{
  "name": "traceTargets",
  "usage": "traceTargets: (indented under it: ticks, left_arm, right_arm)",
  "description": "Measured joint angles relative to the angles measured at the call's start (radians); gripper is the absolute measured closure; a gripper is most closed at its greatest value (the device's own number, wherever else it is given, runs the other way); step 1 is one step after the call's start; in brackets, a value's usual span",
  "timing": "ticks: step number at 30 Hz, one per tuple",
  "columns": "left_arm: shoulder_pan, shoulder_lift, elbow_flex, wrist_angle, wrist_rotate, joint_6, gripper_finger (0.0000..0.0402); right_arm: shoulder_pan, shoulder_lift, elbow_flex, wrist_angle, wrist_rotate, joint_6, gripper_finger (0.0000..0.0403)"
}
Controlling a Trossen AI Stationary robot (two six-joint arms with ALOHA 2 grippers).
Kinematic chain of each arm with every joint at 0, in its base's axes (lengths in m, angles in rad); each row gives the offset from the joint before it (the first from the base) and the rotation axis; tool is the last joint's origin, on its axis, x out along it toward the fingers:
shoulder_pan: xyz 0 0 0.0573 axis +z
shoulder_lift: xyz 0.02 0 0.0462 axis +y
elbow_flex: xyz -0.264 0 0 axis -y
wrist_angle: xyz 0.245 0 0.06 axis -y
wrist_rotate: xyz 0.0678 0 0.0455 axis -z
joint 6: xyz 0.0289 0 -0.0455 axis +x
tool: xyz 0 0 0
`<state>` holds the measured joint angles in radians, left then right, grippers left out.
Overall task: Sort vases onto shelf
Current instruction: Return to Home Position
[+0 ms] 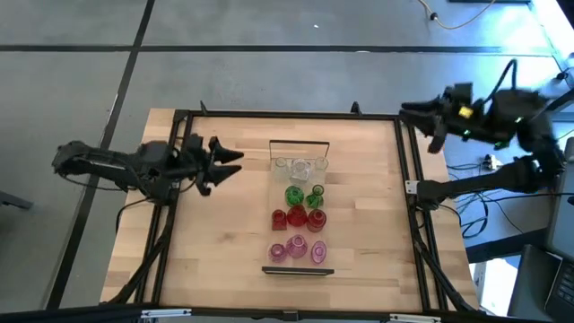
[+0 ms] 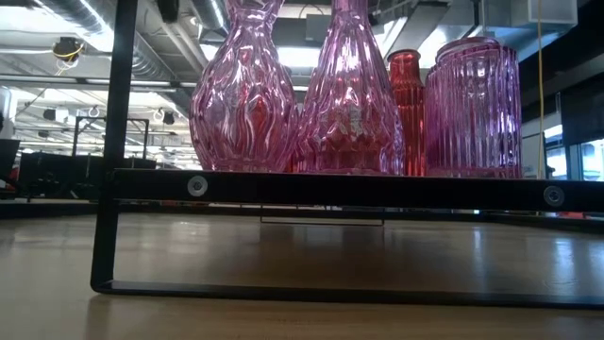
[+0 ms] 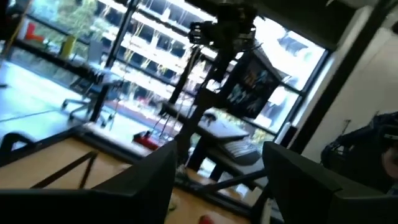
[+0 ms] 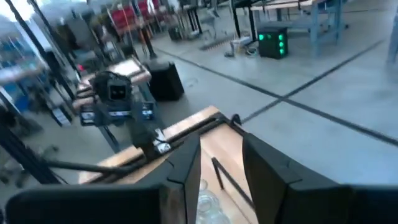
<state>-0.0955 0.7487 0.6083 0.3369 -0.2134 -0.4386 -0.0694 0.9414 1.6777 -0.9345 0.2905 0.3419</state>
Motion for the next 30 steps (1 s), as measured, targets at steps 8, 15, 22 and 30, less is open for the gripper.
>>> traceTargets:
  ticks: [8, 15, 22, 30]
  left_arm:
    - [0.232, -0.006, -0.007, -0.035, 0.148, -0.061, 0.017]
    - [0.308, -0.054, -0.134, -0.029, 0.154, -0.184, 0.017]
    - [0.276, -0.192, -0.406, 0.2, 0.032, -0.319, 0.0171]
    - [0.187, -0.33, -0.597, 0.272, -0.147, -0.37, 0.0171]
  right_arm:
    - [0.037, -0.407, -0.773, 0.682, 0.029, 0.107, 0.0311]
    - [0.036, -0.718, -1.128, 0.88, 0.09, 0.215, 0.0344]
    - [0.036, -0.899, -1.33, 0.884, 0.094, 0.366, 0.0349]
    - [0.036, -0.937, -1.512, 1.033, 0.102, 0.452, 0.0349]
